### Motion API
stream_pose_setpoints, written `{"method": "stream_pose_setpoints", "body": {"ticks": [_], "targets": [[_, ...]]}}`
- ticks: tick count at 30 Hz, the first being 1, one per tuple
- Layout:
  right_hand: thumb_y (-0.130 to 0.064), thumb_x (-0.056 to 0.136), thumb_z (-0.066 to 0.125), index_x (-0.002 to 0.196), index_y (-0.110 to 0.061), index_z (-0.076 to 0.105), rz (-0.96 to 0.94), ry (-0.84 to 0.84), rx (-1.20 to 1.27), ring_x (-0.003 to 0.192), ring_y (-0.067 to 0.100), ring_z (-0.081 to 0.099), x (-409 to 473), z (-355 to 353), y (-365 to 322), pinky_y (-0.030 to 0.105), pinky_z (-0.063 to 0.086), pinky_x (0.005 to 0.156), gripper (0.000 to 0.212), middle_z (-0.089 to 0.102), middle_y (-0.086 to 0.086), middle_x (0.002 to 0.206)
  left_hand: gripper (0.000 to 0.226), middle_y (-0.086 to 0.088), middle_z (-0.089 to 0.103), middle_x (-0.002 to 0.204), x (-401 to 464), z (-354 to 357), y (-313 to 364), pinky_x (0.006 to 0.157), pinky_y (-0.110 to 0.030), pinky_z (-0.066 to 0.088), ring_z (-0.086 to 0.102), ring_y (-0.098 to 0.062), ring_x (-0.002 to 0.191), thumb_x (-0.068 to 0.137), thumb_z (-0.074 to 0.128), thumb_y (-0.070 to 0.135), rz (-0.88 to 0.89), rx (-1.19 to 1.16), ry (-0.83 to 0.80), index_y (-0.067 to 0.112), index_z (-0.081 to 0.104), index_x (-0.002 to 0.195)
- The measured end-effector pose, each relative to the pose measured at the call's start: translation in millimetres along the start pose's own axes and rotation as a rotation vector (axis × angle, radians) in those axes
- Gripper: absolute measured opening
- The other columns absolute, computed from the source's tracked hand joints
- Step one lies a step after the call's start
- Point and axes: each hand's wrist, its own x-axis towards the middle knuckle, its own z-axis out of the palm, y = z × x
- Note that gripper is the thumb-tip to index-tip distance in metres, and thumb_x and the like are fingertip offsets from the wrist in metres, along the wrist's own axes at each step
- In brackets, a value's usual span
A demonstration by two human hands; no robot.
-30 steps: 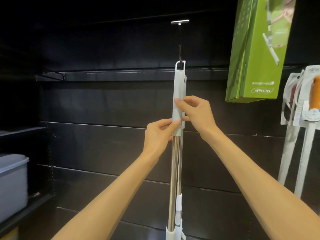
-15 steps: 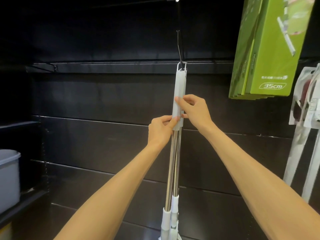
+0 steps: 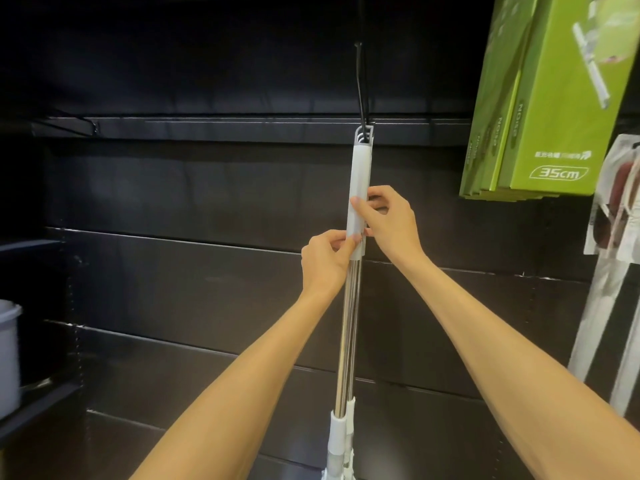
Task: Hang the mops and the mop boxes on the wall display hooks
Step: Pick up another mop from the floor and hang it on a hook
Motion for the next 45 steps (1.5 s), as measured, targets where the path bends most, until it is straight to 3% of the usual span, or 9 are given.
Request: {"method": "stream_pose_setpoints", "body": {"ticks": [4, 7, 12, 19, 23, 27, 31, 41, 45], "targets": [[-0.04, 0.098, 0.074, 0.127, -0.018, 0.065, -0.013, 0.018, -0.021, 0.099, 0.017, 0.071, 2, 1, 4, 0.037, 0.066, 0.087, 0.038, 0.07, -0.001, 0.115, 0.027, 0.009, 0.07, 0.093, 3, 5, -1, 0.082, -0.027, 0.062, 0.07, -0.011, 0.08, 0.098, 0.07, 0.043, -0.041, 0.001, 0.017, 0.019, 0.072, 0.111], [-0.04, 0.096, 0.076, 0.13, -0.019, 0.058, -0.025, 0.035, -0.021, 0.091, 0.014, 0.071, 3, 1, 6, 0.03, 0.066, 0.08, 0.043, 0.068, -0.003, 0.108, 0.028, 0.006, 0.071, 0.096, 3, 8, -1, 0.08, -0.023, 0.059, 0.071, -0.014, 0.082, 0.098, 0.069, 0.043, -0.068, 0.0, 0.006, 0.018, 0.071, 0.111], [-0.041, 0.096, 0.076, 0.12, -0.018, 0.062, -0.027, 0.05, -0.045, 0.09, 0.014, 0.07, 4, 2, 10, 0.03, 0.066, 0.083, 0.036, 0.067, -0.004, 0.109, 0.03, 0.003, 0.073, 0.099, 4, 9, 0, 0.078, -0.021, 0.057, 0.072, -0.016, 0.084, 0.098, 0.069, 0.043, -0.074, 0.002, -0.006, 0.016, 0.071, 0.112], [-0.04, 0.097, 0.075, 0.12, -0.018, 0.062, 0.011, 0.004, -0.082, 0.096, 0.019, 0.071, 3, -2, 0, 0.037, 0.066, 0.086, 0.034, 0.067, 0.001, 0.112, 0.03, 0.0, 0.074, 0.108, 2, -3, 8, 0.092, -0.038, 0.063, 0.072, -0.015, 0.093, 0.1, 0.069, 0.036, -0.033, 0.118, -0.093, 0.015, 0.071, 0.121], [-0.035, 0.096, 0.076, 0.133, -0.02, 0.058, 0.012, -0.073, -0.146, 0.091, 0.016, 0.07, -16, -15, 0, 0.036, 0.066, 0.086, 0.043, 0.066, -0.003, 0.106, 0.04, 0.0, 0.072, 0.131, -17, -24, 7, 0.107, -0.041, 0.056, 0.071, -0.017, 0.115, 0.1, 0.069, 0.033, 0.065, 0.303, -0.157, 0.018, 0.066, 0.138], [-0.044, 0.097, 0.074, 0.151, -0.024, 0.048, 0.038, -0.186, -0.365, 0.119, 0.017, 0.066, -59, -38, 6, 0.036, 0.057, 0.103, 0.064, 0.064, 0.0, 0.135, 0.049, 0.002, 0.06, 0.15, -48, -52, -6, 0.115, -0.04, 0.045, 0.058, -0.019, 0.136, 0.103, 0.061, 0.042, 0.146, 0.534, -0.195, 0.025, 0.056, 0.149], [-0.05, 0.097, 0.071, 0.164, -0.03, 0.032, 0.093, -0.339, -0.587, 0.146, 0.025, 0.051, -114, -62, -4, 0.044, 0.046, 0.114, 0.08, 0.047, 0.001, 0.163, 0.049, -0.002, 0.052, 0.158, -85, -72, -15, 0.127, -0.042, 0.032, 0.044, -0.022, 0.15, 0.105, 0.056, 0.041, 0.235, 0.684, -0.263, 0.023, 0.054, 0.151], [-0.059, 0.098, 0.064, 0.168, -0.028, 0.019, 0.269, -0.573, -0.953, 0.157, 0.028, 0.035, -290, -115, -31, 0.048, 0.036, 0.124, 0.089, 0.03, 0.003, 0.173, 0.06, -0.002, 0.036, 0.168, -237, -92, -40, 0.131, -0.049, 0.015, 0.024, -0.024, 0.16, 0.107, 0.042, 0.053, 0.389, 0.762, -0.597, 0.023, 0.042, 0.159], [-0.068, 0.098, 0.056, 0.169, -0.026, 0.014, 0.285, -0.727, -1.089, 0.158, 0.029, 0.031, -384, -145, -28, 0.048, 0.035, 0.125, 0.092, 0.029, 0.009, 0.173, 0.062, -0.008, 0.052, 0.157, -319, -93, -43, 0.124, -0.054, 0.03, 0.042, -0.029, 0.152, 0.105, 0.037, 0.057, 0.392, 0.698, -0.697, 0.018, 0.056, 0.149]]}}
